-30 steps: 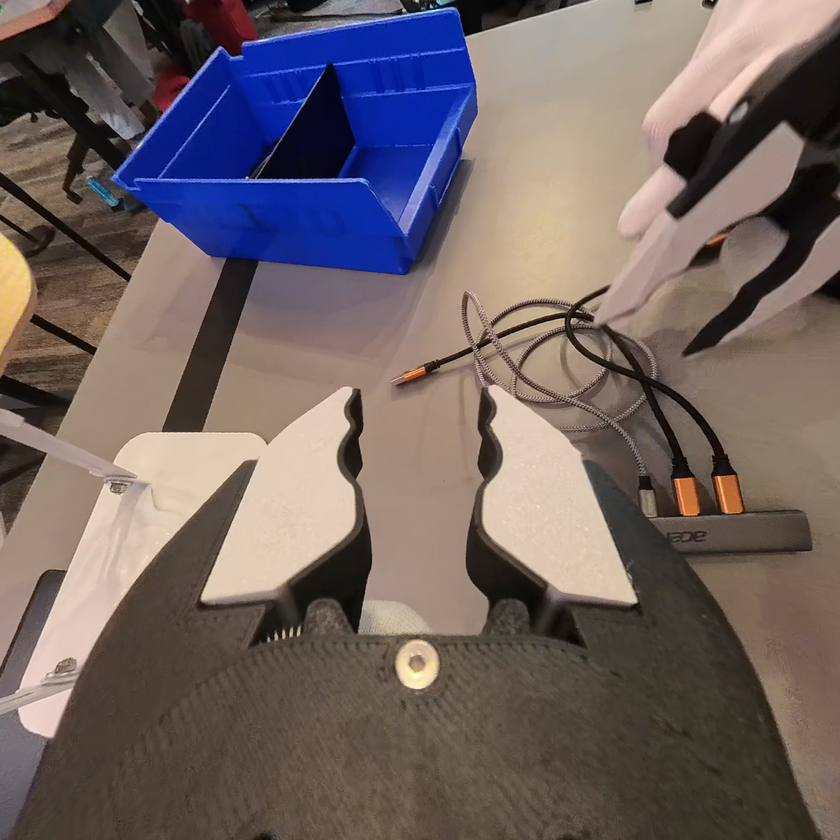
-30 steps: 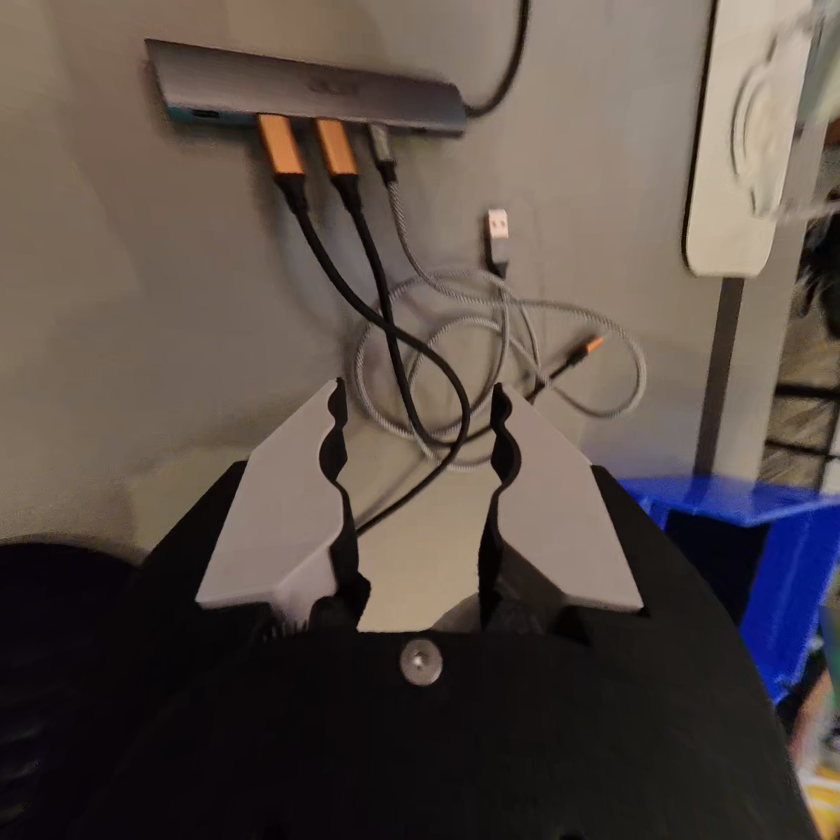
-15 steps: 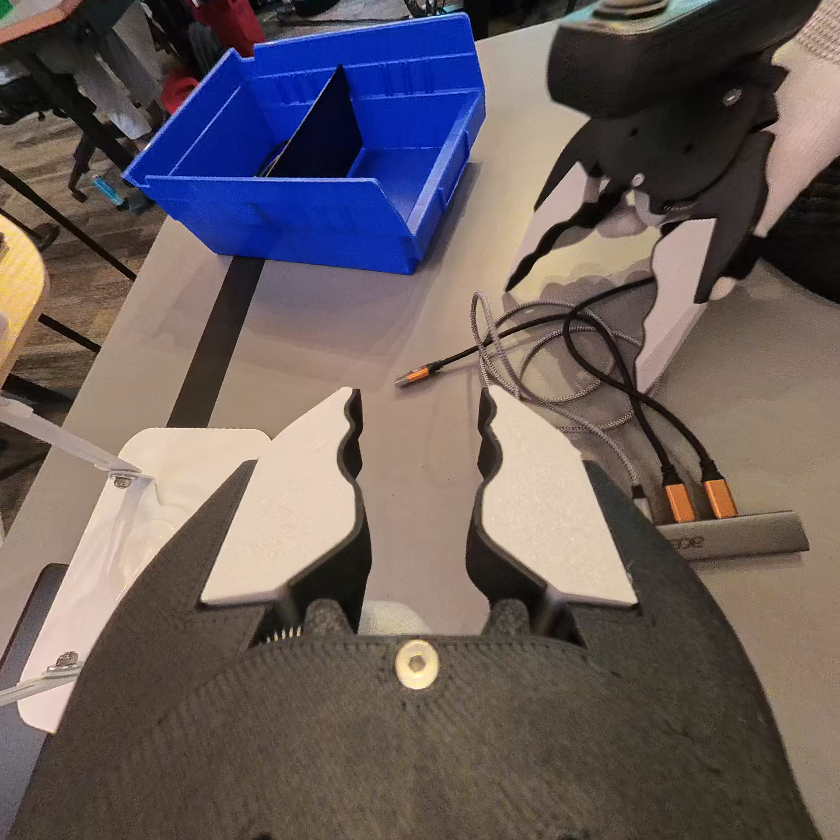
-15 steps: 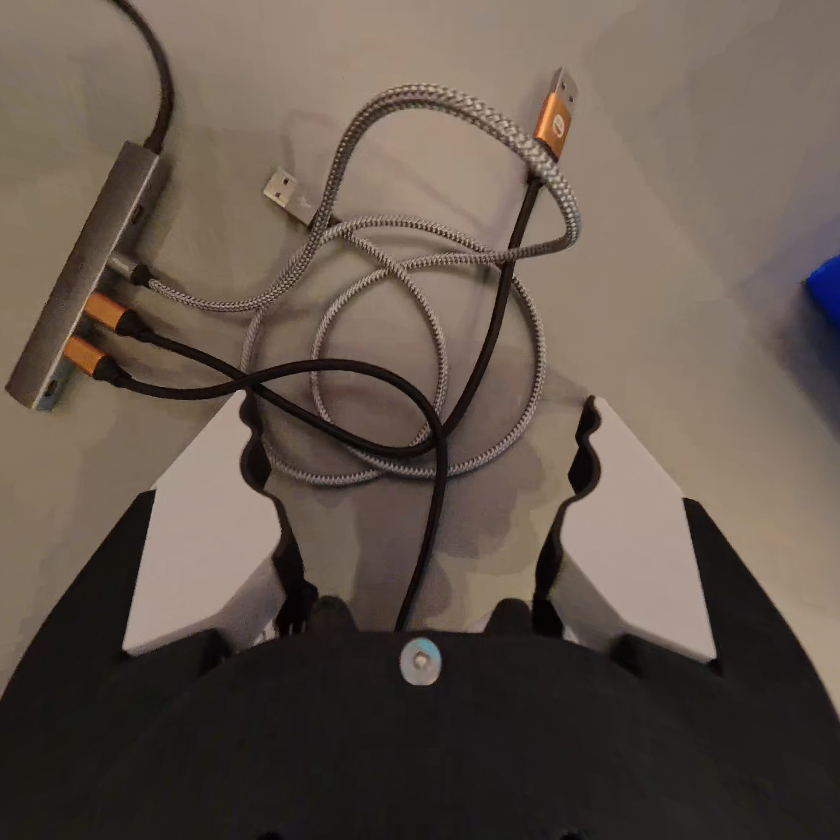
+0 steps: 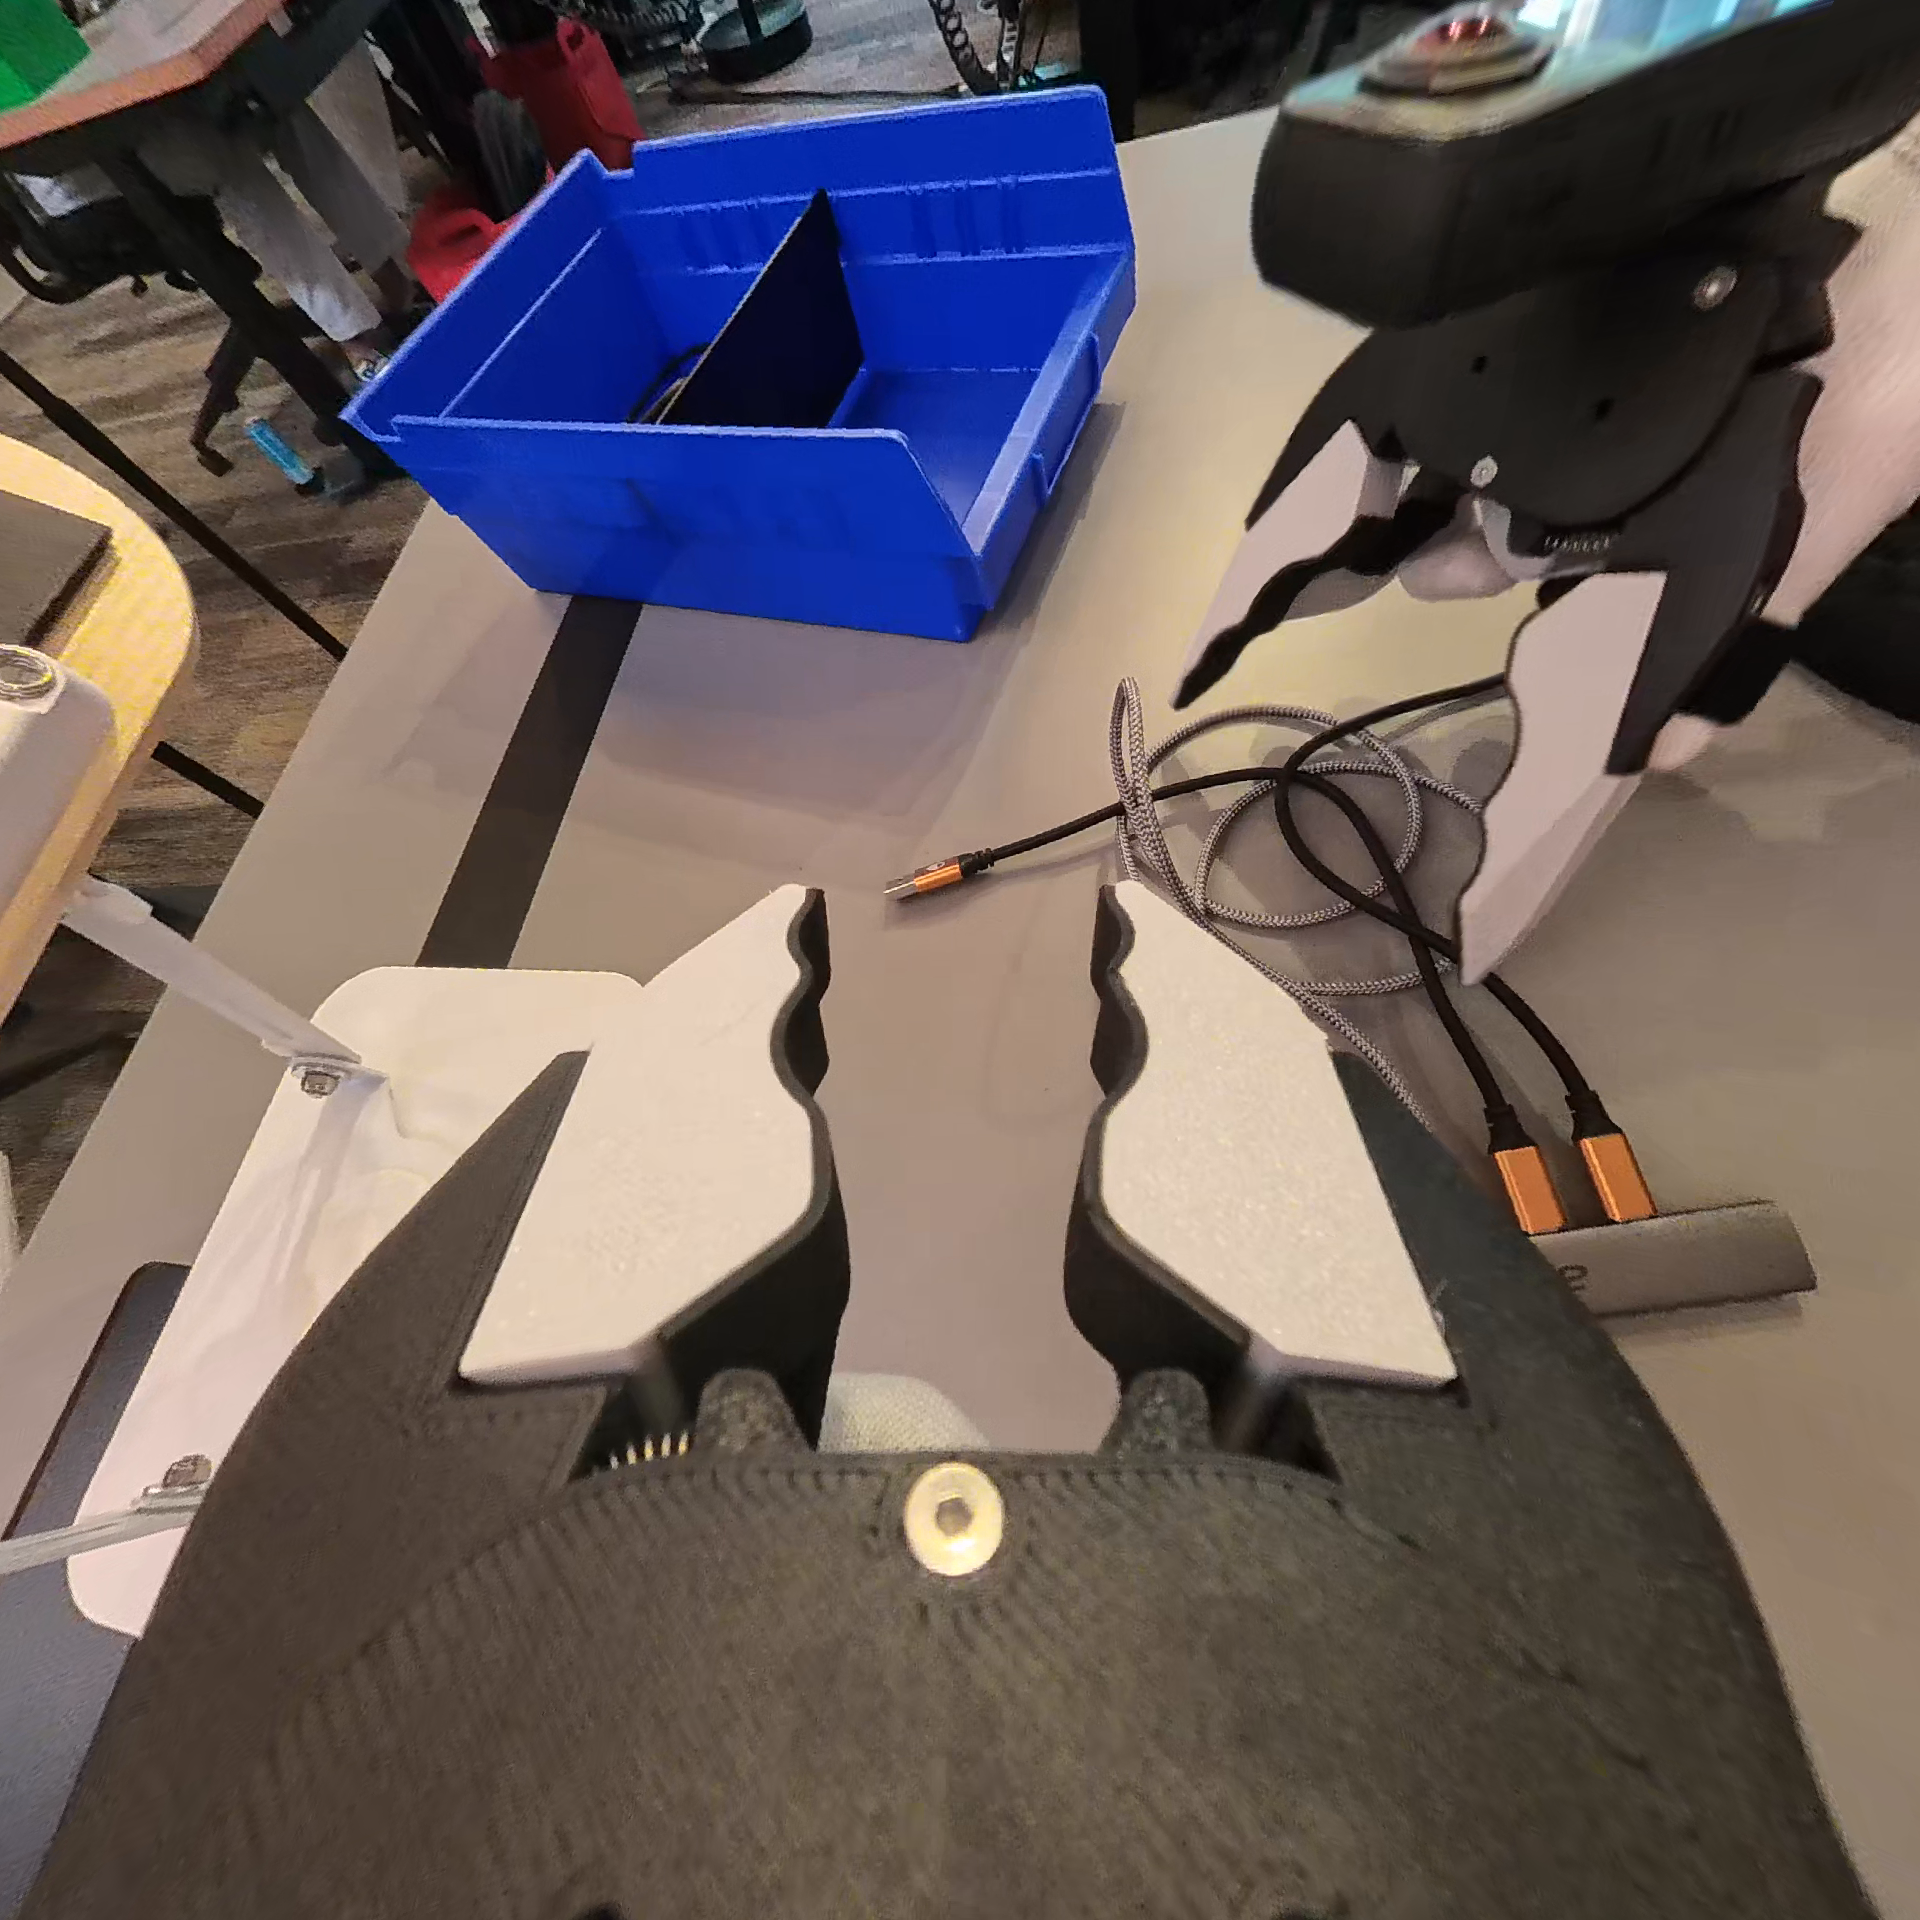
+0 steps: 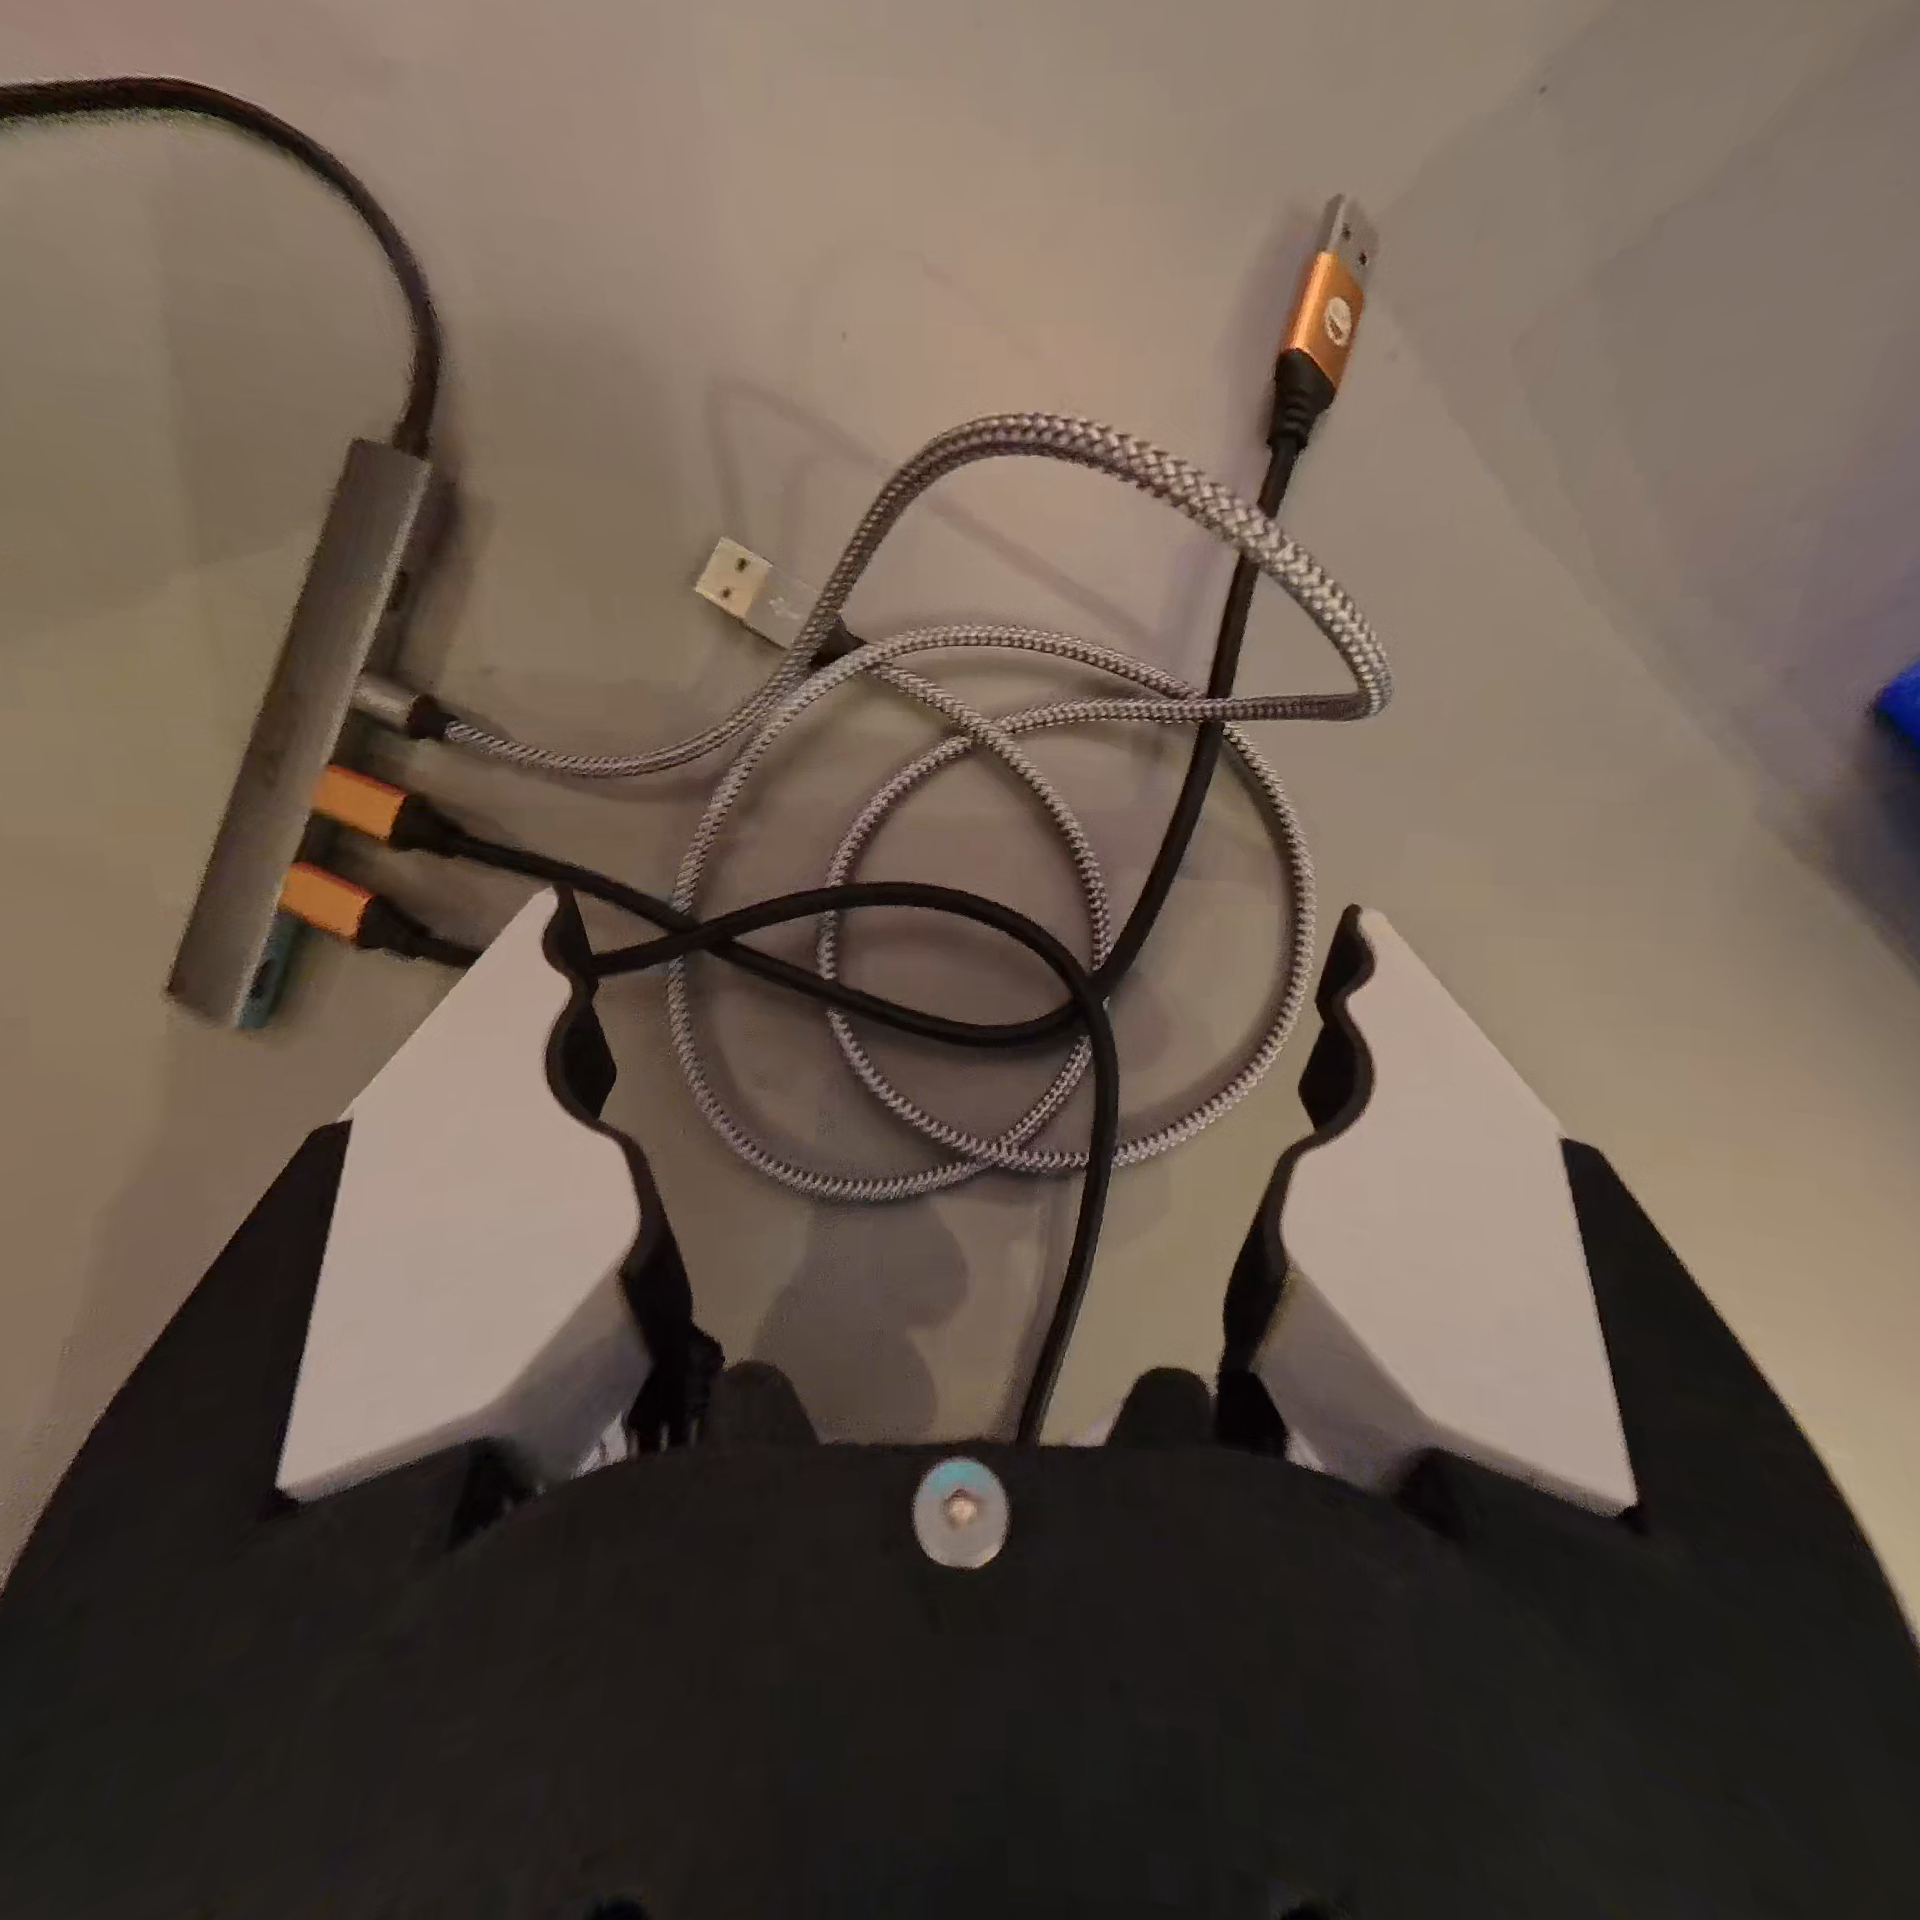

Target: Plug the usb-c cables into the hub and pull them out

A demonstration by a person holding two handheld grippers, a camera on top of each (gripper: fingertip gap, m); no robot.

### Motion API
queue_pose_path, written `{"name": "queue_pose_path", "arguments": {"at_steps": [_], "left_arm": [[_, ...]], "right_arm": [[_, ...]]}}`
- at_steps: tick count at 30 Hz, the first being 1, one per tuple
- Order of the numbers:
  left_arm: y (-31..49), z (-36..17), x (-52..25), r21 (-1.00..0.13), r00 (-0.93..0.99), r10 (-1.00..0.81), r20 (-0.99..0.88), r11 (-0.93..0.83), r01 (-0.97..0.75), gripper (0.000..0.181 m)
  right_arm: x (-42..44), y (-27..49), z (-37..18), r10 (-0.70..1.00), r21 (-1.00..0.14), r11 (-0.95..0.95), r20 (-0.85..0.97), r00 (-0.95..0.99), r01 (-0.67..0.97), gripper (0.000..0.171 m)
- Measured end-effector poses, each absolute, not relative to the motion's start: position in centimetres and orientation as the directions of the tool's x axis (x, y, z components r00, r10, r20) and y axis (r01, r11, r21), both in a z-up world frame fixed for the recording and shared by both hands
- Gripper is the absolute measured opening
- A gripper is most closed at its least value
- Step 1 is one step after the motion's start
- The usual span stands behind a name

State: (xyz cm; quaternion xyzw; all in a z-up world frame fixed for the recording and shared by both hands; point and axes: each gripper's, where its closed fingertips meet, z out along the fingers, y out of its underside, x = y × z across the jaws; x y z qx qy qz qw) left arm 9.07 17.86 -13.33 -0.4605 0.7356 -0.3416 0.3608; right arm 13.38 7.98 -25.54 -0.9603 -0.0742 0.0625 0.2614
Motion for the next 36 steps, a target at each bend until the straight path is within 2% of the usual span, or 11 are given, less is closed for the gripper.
{"name": "queue_pose_path", "arguments": {"at_steps": [4,7,9,11,13,15,17,19,23,25,36], "left_arm": [[17.9,-13.0,8.9,-0.839,-0.312,-0.924,-0.220,0.343,-0.422,0.048],[18.0,-12.6,8.8,-0.846,-0.312,-0.925,-0.218,0.338,-0.411,0.048],[18.0,-12.4,8.7,-0.847,-0.310,-0.924,-0.222,0.340,-0.407,0.048],[18.0,-12.1,8.7,-0.851,-0.310,-0.924,-0.226,0.342,-0.399,0.048],[18.0,-11.8,8.5,-0.853,-0.308,-0.923,-0.231,0.344,-0.393,0.048],[18.1,-11.6,8.4,-0.857,-0.305,-0.923,-0.233,0.343,-0.385,0.048],[18.2,-11.2,8.2,-0.860,-0.302,-0.924,-0.236,0.343,-0.377,0.048],[18.3,-10.8,8.0,-0.865,-0.297,-0.925,-0.238,0.341,-0.368,0.048],[18.7,-10.0,7.6,-0.872,-0.283,-0.926,-0.249,0.342,-0.351,0.048],[18.9,-9.7,7.4,-0.876,-0.277,-0.928,-0.250,0.339,-0.344,0.048],[19.7,-9.1,7.0,-0.882,-0.249,-0.933,-0.260,0.335,-0.332,0.047]], "right_arm": [[13.6,8.8,-27.0,0.101,-0.500,-0.863,-0.036,0.994,0.070,0.135],[13.4,9.1,-27.4,0.088,-0.483,-0.872,-0.001,0.996,0.076,0.141],[13.6,9.2,-27.4,0.074,-0.479,-0.875,0.010,0.997,0.070,0.134],[14.0,9.3,-27.1,0.048,-0.493,-0.869,0.011,0.999,0.048,0.120],[14.0,9.4,-26.7,0.047,-0.507,-0.860,0.015,0.999,0.048,0.095],[13.7,9.4,-26.5,0.054,-0.515,-0.856,0.018,0.998,0.056,0.078],[13.5,9.4,-26.5,0.053,-0.518,-0.854,0.020,0.998,0.055,0.069],[13.7,9.6,-26.3,0.050,-0.533,-0.844,0.025,0.998,0.055,0.047],[14.4,9.7,-26.3,0.030,-0.561,-0.827,0.039,0.999,0.047,0.019],[14.5,9.7,-26.3,0.044,-0.564,-0.823,0.058,0.997,0.070,0.011],[14.4,10.1,-25.2,0.076,-0.664,-0.743,0.032,0.997,0.078,0.006]]}}
